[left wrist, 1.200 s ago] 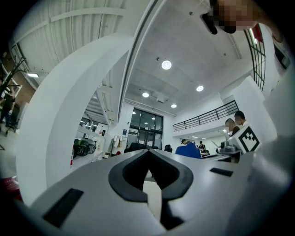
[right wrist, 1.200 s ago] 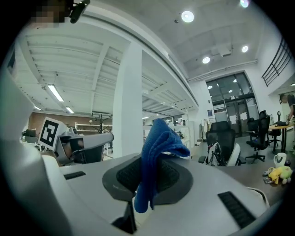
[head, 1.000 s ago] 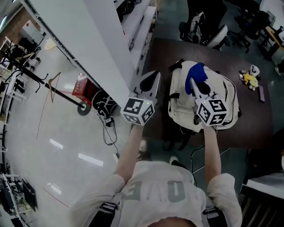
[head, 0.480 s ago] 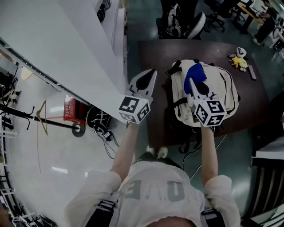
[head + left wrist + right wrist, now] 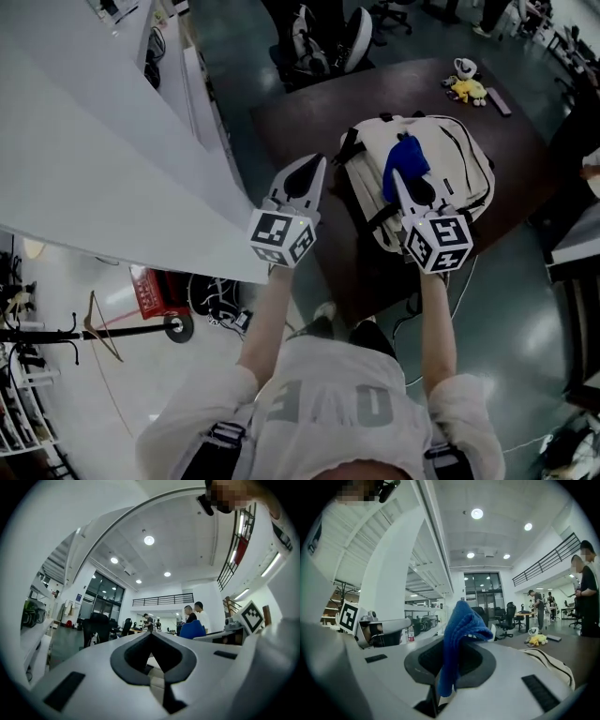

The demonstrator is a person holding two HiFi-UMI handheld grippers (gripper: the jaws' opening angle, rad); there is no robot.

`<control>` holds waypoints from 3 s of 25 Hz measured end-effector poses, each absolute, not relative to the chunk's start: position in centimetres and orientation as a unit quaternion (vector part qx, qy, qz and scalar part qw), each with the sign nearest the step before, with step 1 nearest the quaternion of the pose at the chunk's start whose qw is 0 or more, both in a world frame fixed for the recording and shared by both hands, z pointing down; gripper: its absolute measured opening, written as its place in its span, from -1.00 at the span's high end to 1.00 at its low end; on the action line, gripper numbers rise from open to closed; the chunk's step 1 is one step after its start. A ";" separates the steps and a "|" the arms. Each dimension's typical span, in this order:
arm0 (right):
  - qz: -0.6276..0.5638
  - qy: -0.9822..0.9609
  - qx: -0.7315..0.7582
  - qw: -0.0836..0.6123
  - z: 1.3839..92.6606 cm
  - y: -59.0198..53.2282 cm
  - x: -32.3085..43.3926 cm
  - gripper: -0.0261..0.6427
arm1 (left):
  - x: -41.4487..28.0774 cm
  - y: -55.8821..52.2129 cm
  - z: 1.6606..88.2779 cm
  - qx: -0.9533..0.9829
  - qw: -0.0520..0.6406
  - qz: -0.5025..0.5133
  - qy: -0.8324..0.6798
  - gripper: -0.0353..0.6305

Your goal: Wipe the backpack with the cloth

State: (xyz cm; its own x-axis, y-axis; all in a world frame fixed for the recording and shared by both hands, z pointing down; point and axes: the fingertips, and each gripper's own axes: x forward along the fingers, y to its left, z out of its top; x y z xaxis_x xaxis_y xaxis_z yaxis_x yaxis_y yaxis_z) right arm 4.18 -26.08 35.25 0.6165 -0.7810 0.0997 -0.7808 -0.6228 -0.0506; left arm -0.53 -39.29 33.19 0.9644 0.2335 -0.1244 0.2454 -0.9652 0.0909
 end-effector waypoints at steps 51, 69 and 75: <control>-0.205 0.287 -0.936 0.007 55.9 -38.2 4.6 0.80 | 6.2 -44.7 46.2 0.958 0.104 0.031 0.265 0.88; -0.202 0.297 -0.933 -0.015 54.8 -35.8 3.4 0.80 | 10.5 -40.1 52.2 0.916 0.054 0.115 0.381 0.74; -0.173 0.296 -0.939 -0.016 53.9 -38.5 4.7 0.80 | 10.6 -41.8 46.3 0.930 0.022 0.053 0.364 0.81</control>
